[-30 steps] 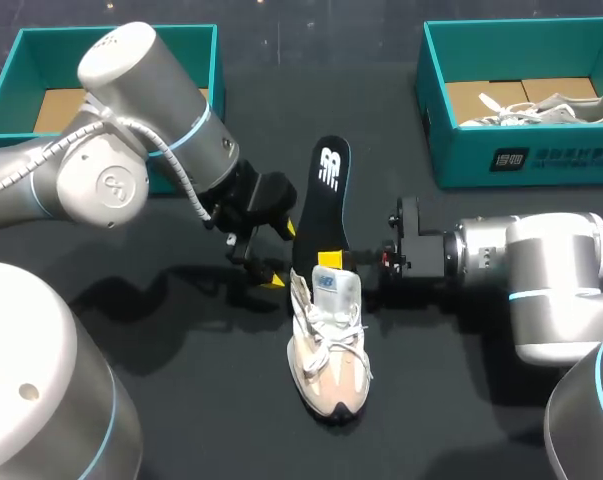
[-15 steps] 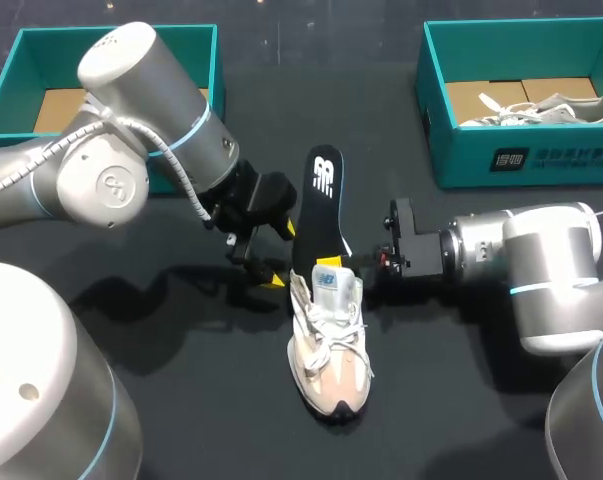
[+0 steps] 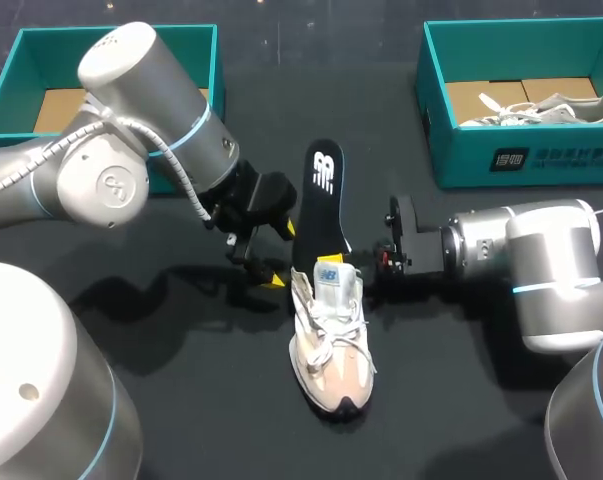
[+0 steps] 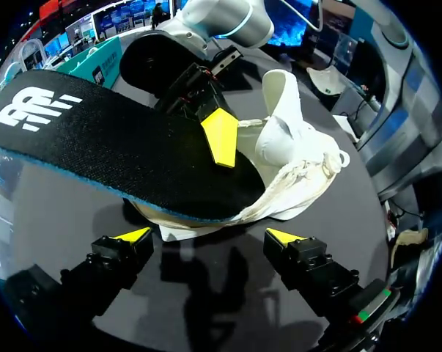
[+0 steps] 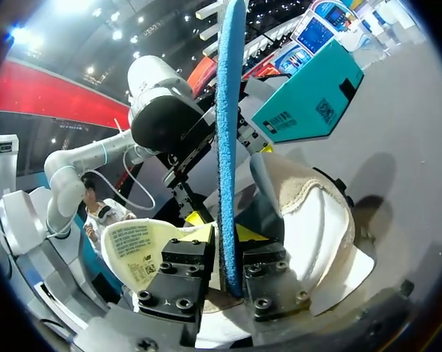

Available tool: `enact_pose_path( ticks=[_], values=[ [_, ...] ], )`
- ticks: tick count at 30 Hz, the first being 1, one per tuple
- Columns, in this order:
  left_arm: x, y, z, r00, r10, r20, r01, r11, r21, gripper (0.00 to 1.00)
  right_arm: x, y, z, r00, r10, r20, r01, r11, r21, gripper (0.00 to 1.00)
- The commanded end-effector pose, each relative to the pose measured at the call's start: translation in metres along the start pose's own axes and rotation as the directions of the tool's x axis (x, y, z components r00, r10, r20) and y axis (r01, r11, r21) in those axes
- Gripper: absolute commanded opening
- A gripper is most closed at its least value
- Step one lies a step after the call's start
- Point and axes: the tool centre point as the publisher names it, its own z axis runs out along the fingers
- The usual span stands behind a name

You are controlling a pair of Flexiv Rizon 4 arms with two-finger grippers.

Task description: Take the shoe out of the shoebox, open the shoe tongue, remove and reinsert the insole, then place the shoe into the shoebox

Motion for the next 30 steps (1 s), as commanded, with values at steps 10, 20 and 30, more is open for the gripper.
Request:
enact_pose_path(
  ticks=[10,20,30],
  values=[
    [0.0,0.0,0.001,1.0,0.001,0.0,-0.001,1.0,-0.001,1.0,0.003,0.007,0.005,0.999,-0.042,-0.005,0.042,0.999,0.029,0.2],
    [0.0,0.0,0.001,1.0,0.001,0.0,-0.001,1.0,-0.001,1.0,0.011,0.018,0.003,0.997,-0.081,0.009,0.081,0.995,0.056,0.22],
    [0.0,0.0,0.001,1.0,0.001,0.0,-0.001,1.0,-0.001,1.0,0.01,0.038,0.003,0.993,-0.116,0.006,0.115,0.989,0.095,0.25]
  ],
)
